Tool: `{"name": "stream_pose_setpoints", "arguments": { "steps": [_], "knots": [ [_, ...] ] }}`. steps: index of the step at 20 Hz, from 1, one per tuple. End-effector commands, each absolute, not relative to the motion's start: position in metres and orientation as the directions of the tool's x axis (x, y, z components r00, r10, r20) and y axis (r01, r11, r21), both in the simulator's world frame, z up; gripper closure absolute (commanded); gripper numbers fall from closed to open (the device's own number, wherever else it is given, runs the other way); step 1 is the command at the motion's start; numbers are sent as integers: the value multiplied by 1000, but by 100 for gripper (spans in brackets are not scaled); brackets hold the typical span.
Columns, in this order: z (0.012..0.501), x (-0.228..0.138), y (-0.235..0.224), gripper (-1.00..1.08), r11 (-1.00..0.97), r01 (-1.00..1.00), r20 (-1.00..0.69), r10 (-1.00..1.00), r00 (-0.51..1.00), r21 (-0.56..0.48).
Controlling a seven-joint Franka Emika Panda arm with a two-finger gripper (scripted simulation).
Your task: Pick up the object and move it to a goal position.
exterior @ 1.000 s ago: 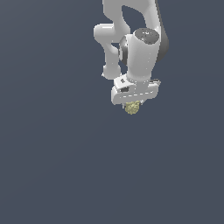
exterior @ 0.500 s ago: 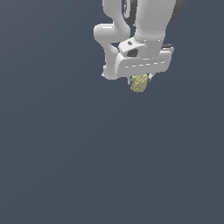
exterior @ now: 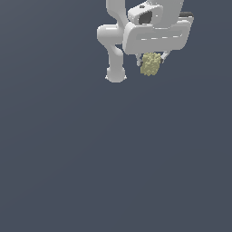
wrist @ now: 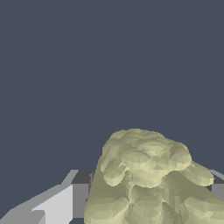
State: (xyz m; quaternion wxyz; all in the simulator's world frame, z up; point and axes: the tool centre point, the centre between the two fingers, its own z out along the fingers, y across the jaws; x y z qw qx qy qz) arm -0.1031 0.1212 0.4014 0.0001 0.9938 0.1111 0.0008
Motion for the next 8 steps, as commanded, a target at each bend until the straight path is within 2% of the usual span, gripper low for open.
{"name": "stream_pose_setpoints", "arguments": {
  "steps": [1,8],
  "knots": [
    [413,-106,123,108,-975,220,0,220,975,0],
    [426,-108,124,108,-976,220,0,220,976,0]
  ]
}}
